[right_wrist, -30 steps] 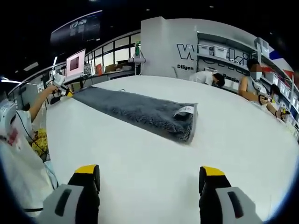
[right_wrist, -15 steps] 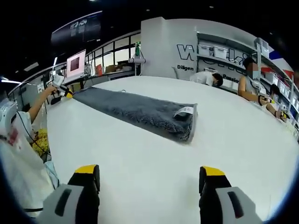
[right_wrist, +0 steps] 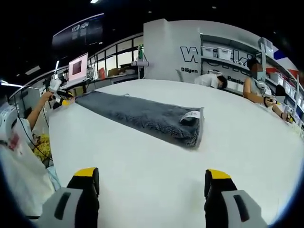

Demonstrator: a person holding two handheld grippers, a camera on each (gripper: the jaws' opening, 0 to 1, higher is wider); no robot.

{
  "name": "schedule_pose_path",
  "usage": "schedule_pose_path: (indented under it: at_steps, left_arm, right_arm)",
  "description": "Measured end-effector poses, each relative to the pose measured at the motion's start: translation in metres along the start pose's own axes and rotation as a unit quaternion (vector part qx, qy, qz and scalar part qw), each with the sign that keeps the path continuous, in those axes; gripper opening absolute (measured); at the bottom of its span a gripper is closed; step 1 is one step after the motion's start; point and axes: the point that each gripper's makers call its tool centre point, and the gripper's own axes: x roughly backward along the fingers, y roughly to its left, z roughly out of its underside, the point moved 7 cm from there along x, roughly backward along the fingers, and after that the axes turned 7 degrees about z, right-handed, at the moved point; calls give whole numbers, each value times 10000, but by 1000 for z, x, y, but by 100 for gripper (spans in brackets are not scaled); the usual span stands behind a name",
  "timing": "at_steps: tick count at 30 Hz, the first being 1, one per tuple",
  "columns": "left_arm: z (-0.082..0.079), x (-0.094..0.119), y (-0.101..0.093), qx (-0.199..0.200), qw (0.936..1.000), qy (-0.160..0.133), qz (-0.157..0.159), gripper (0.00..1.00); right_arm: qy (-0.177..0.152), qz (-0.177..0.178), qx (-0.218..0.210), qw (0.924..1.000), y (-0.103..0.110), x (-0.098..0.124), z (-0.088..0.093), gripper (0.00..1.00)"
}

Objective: Fold the towel on the table until its edges align and the towel forms a compact rectangular stack.

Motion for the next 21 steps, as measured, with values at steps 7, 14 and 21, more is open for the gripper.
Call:
schedule_pose_path:
  at_steps: [7,14,21]
  left_arm:
    - [-3,-2,-10,750,9952,-579,230,96]
    - [-6,0,-21,1090,9886,-866,569,99]
    - [-3,-6,-18,1448,9839,-901,534,99]
  right_arm:
    - [-6,-30,-40,10000,1,1,5,96]
    - [11,-35,-74,10000,0,1,10,96]
    - [10,-64,-96,9999,2,-1,12,95]
